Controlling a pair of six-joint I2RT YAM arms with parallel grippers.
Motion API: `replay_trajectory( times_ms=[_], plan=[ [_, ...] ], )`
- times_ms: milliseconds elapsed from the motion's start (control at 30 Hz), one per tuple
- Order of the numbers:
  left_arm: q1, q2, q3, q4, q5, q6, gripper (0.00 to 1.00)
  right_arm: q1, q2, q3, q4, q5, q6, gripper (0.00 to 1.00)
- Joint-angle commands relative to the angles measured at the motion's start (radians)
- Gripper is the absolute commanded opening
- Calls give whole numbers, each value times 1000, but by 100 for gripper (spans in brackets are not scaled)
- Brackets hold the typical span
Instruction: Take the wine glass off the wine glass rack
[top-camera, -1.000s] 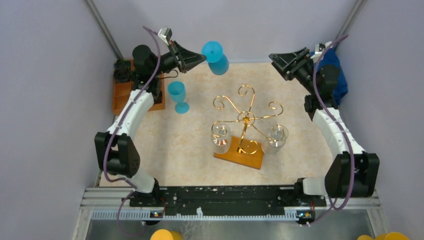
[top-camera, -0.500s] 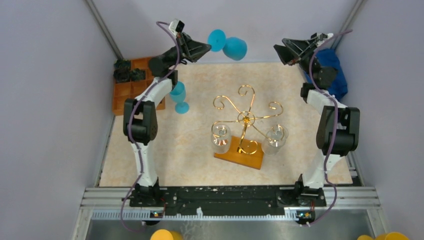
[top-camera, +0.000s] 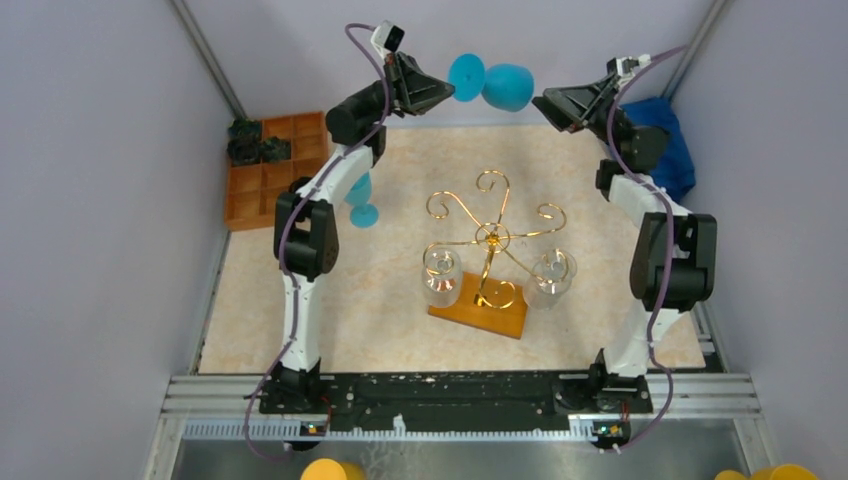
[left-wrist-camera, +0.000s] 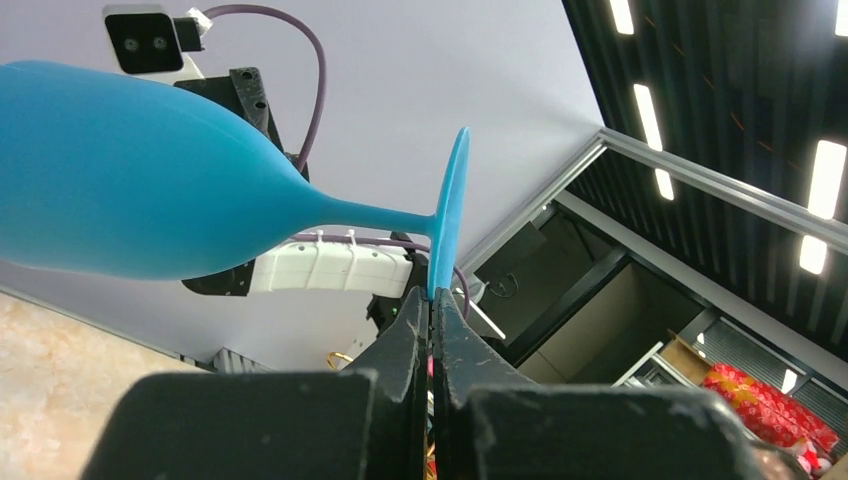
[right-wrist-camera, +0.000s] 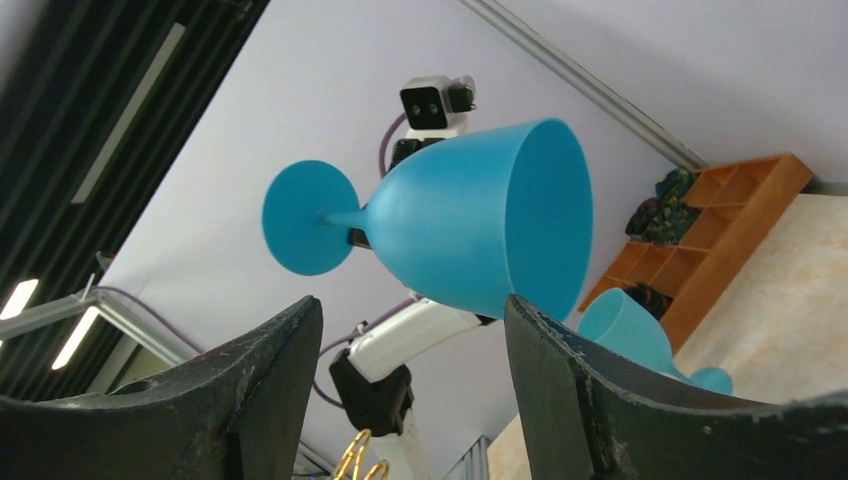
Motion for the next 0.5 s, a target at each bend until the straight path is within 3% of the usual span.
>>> replay_trajectory(
  times_ms=[0,367,467],
  plan=[
    [4,-2,22,30,5,-155,0,18,-10,54,-104,-25,-153,67],
    [-12,-26,-20,16,32,-143,0,66,99,152,-57,-22,-99,66],
    [-17,-15,-34,34,30,-155,0,91,148,204,29,-19,-19,61]
  ],
)
